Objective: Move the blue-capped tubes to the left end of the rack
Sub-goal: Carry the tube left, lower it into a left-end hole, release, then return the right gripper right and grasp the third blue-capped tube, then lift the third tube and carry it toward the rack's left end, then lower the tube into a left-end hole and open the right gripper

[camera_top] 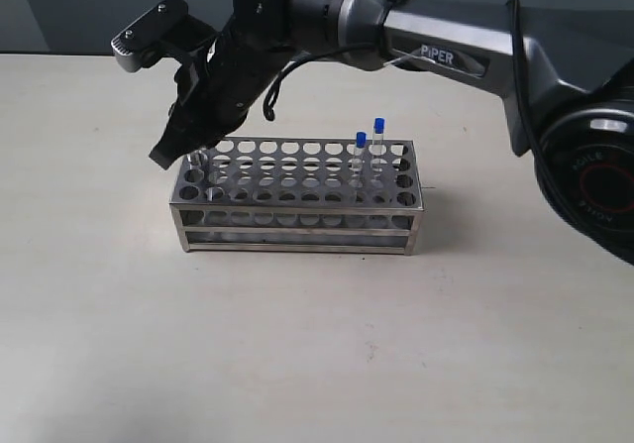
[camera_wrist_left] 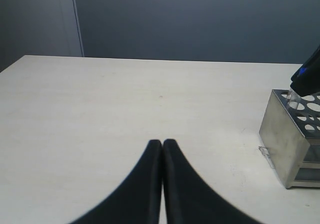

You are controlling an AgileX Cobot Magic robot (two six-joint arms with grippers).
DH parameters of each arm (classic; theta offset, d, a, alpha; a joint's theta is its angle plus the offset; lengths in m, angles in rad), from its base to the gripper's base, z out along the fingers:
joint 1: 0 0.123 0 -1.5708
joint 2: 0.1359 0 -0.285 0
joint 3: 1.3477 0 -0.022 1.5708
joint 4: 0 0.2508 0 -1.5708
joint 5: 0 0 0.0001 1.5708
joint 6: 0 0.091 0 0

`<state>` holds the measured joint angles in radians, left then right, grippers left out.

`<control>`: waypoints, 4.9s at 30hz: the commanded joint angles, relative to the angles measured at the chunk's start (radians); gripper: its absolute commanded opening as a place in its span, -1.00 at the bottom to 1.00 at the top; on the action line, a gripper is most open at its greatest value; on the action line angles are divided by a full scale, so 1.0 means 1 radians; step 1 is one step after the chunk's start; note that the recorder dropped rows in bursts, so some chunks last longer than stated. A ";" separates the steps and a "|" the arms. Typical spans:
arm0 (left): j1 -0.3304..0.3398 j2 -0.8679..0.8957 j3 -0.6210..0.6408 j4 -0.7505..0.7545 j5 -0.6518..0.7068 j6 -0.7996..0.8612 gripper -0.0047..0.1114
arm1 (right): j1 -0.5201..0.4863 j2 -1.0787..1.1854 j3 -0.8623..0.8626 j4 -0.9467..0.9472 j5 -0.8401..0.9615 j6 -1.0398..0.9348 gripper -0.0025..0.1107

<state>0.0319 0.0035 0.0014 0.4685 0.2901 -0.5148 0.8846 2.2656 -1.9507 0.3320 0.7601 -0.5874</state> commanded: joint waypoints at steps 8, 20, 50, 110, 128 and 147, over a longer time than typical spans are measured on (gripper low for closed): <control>-0.004 -0.004 -0.001 -0.002 0.002 -0.002 -0.90 | 0.007 -0.014 0.000 0.010 0.015 0.014 -0.18; -0.004 -0.004 -0.001 0.000 0.002 -0.002 -0.90 | -0.020 -0.158 0.000 -0.265 0.183 0.286 -0.64; -0.004 -0.004 -0.001 0.000 0.000 -0.002 -0.90 | -0.210 -0.113 0.121 -0.349 0.357 0.483 -0.24; -0.004 -0.004 -0.001 0.000 0.001 -0.002 -0.90 | -0.022 -0.130 0.010 0.006 0.183 0.042 -0.97; -0.004 -0.004 -0.001 0.000 0.000 -0.002 -0.90 | -0.022 -0.072 0.010 0.093 0.066 -0.048 -0.97; -0.004 -0.004 -0.001 0.000 0.000 -0.002 -0.90 | -0.016 0.003 0.010 0.146 0.028 -0.069 -0.97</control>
<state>0.0319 0.0035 0.0014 0.4685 0.2901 -0.5148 0.8647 2.2668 -1.9339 0.4708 0.7990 -0.6481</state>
